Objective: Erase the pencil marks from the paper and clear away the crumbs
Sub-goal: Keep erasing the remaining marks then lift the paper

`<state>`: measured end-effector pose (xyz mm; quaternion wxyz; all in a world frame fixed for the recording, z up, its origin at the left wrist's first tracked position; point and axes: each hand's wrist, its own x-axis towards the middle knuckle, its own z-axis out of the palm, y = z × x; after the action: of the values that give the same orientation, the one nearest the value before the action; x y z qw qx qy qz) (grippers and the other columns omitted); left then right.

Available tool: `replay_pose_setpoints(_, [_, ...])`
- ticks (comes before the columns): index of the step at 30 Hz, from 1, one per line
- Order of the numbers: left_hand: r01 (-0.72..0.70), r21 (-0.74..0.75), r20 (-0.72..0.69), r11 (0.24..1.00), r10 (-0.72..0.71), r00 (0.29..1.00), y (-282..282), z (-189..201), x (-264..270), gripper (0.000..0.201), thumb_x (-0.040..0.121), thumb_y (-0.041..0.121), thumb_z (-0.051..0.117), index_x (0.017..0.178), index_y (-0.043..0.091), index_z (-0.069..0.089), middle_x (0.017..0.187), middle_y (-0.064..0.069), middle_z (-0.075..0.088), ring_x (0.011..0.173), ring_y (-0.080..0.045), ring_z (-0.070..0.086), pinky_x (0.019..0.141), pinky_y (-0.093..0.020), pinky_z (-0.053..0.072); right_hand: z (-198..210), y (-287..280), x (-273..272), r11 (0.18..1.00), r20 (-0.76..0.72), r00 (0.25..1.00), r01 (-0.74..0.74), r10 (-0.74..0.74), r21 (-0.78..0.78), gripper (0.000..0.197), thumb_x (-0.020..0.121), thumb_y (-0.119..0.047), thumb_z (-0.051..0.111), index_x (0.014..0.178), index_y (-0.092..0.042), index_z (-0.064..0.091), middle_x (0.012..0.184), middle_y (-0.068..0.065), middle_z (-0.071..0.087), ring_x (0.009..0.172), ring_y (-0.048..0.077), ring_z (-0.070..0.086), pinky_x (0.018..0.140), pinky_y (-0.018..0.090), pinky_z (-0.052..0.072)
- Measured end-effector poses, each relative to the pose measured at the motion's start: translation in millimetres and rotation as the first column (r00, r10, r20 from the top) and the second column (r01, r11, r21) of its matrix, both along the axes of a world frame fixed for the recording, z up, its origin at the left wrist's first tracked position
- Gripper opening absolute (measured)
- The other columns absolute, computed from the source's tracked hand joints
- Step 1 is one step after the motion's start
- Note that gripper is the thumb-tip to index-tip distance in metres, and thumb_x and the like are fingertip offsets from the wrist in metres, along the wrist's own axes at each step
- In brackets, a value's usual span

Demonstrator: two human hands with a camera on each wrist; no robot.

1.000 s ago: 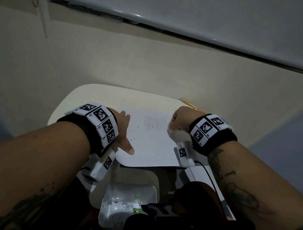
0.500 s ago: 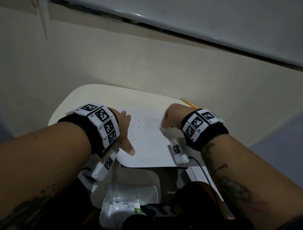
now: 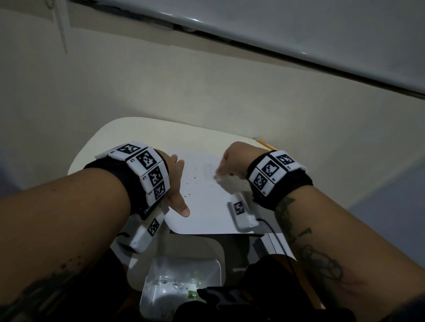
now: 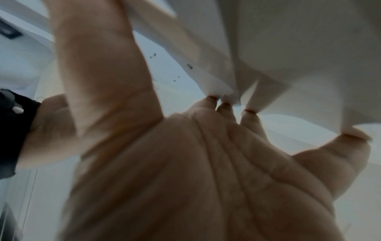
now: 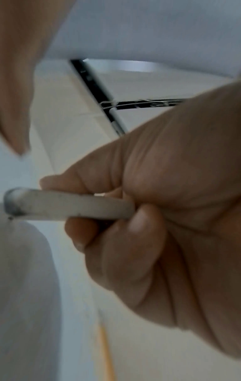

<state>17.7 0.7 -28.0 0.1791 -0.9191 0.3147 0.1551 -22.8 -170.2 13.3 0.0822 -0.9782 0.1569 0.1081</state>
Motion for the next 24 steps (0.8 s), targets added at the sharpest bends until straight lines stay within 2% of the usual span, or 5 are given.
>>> replay_pose_setpoints(4, [-0.01,0.0,-0.015,1.0,0.01,1.0,0,2,0,0.129,0.053,0.088,0.064,0.146,0.008,0.022,0.145,-0.01,0.034,0.127,-0.032,0.043,0.1,-0.046,0.038,-6,30,3,0.965,-0.028,0.997,-0.069,0.078,0.254,0.026,0.082,-0.031,0.078,0.093,-0.007,0.074,0.078,0.002,0.066,0.055,0.015,0.051,0.058,0.025,0.042])
replay_pose_setpoints(7, [-0.014,0.008,-0.016,1.0,0.014,1.0,-1,2,0,0.128,0.056,0.087,0.063,0.145,0.006,0.02,0.148,-0.011,0.031,0.129,-0.033,0.042,0.099,-0.047,0.038,-9,6,1,0.987,-0.069,0.997,-0.027,0.038,0.156,0.027,0.072,-0.032,0.085,0.085,-0.01,0.075,0.074,0.002,0.07,0.053,0.017,0.054,0.055,0.023,0.042])
replay_pose_setpoints(12, [0.014,-0.003,0.015,1.0,-0.014,1.0,-1,0,-1,0.123,0.057,0.086,0.064,0.14,0.004,0.026,0.14,-0.011,0.037,0.121,-0.031,0.046,0.087,-0.043,0.038,-1,-25,-2,0.995,-0.028,0.997,0.064,-0.067,-0.075,0.026,0.065,-0.038,0.079,0.076,-0.015,0.074,0.077,0.001,0.074,0.068,0.023,0.069,0.072,0.037,0.061])
replay_pose_setpoints(18, [-0.035,0.017,-0.032,0.999,0.035,0.999,0,4,-1,0.136,0.055,0.088,0.063,0.151,0.008,0.011,0.158,-0.011,0.019,0.14,-0.034,0.032,0.106,-0.048,0.033,-4,23,5,0.966,-0.018,0.997,-0.067,0.074,0.249,0.023,0.082,-0.028,0.078,0.09,-0.008,0.073,0.08,0.004,0.066,0.054,0.014,0.048,0.055,0.024,0.039])
replay_pose_setpoints(24, [-0.016,0.029,-0.006,0.999,0.017,1.0,-1,4,-3,0.128,0.059,0.085,0.063,0.148,0.005,0.017,0.153,-0.011,0.025,0.134,-0.033,0.038,0.101,-0.047,0.036,-6,-25,5,0.997,-0.097,0.993,0.071,-0.068,0.023,0.031,0.065,-0.037,0.085,0.08,-0.012,0.076,0.081,0.004,0.075,0.066,0.026,0.065,0.065,0.03,0.054])
